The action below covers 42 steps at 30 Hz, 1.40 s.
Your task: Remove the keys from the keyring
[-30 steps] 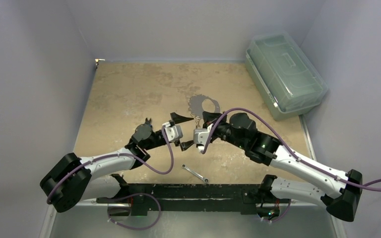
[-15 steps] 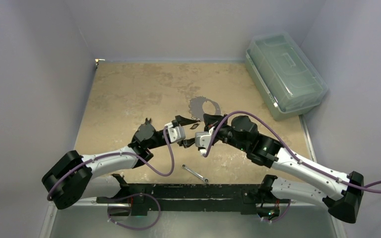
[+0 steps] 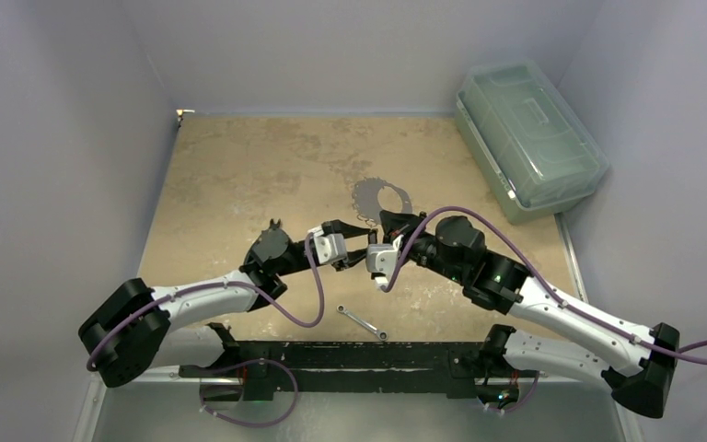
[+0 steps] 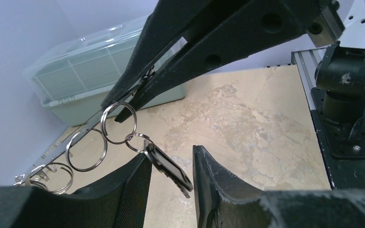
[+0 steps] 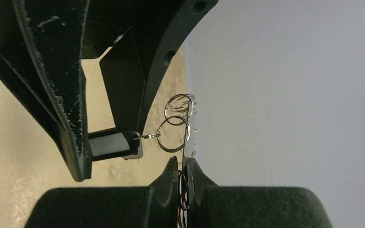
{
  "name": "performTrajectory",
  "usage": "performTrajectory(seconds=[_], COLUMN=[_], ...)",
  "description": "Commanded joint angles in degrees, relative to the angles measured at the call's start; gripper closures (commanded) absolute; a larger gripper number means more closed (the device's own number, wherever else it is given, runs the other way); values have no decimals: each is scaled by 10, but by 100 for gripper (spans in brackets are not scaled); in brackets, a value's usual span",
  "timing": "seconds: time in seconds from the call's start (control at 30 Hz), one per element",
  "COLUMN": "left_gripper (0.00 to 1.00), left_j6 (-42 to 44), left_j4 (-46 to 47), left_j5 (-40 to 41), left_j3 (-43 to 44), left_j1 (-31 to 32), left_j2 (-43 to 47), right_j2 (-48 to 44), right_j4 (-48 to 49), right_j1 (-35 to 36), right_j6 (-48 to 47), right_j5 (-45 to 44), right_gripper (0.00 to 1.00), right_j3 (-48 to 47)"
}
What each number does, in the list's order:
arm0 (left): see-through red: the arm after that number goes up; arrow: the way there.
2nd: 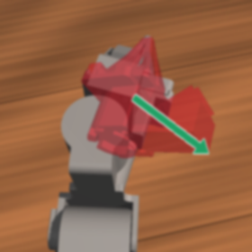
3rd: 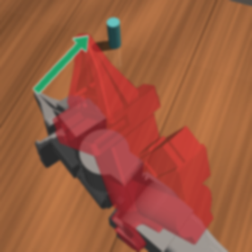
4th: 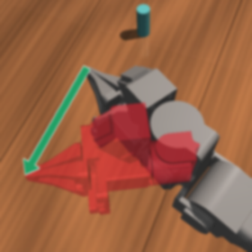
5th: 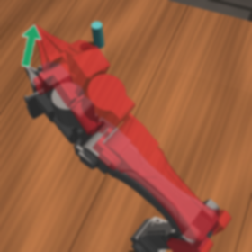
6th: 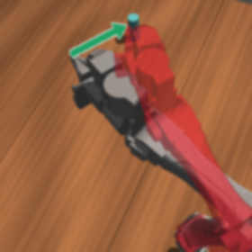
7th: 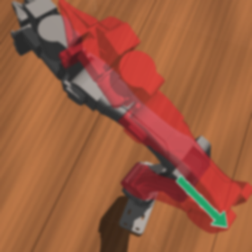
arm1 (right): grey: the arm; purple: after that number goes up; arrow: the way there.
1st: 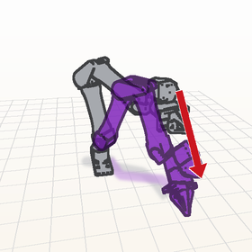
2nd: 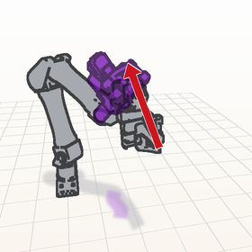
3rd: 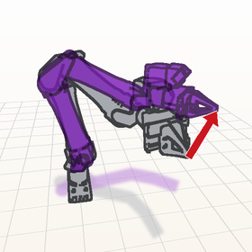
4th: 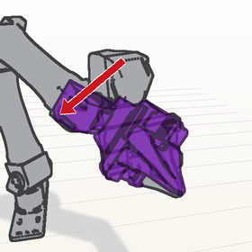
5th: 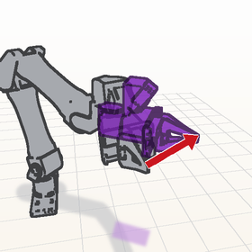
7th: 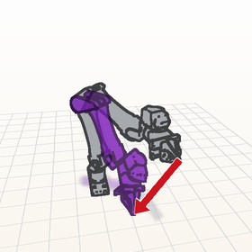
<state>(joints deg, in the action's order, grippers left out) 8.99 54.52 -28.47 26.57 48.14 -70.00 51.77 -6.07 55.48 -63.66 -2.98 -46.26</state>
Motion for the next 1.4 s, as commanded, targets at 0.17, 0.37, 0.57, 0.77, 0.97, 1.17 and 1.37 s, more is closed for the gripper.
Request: performTrajectory(seconds=[0.17,0.37,0.57,0.77,0.97,1.17,1.37], left_gripper=[61,97,100,100,100,100,100], left_j6=[-16,-5,15,-2,2,-16,-14], left_j4=[-17,-73,-207,-187,-195,-318,-286], left_j5=[30,32,41,1,1,-33,-51], left_j3=[44,58,81,97,112,139,147], left_j1=[4,4,-9,2,5,-116,-53], left_j2=[-8,-4,39,42,46,78,50], right_j2=[-21,-23,-13,-8,-6,-3,28], right_j4=[28,31,10,21,34,-11,1], right_j1=[3,3,-5,-6,-6,-104,-132], right_j6=[19,29,77,104,89,81,92], right_j5=[5,-6,-21,5,16,44,70], right_gripper=[100,100,100,100,100,100,100], right_j3=[-3,-2,-8,-4,4,-9,-28])
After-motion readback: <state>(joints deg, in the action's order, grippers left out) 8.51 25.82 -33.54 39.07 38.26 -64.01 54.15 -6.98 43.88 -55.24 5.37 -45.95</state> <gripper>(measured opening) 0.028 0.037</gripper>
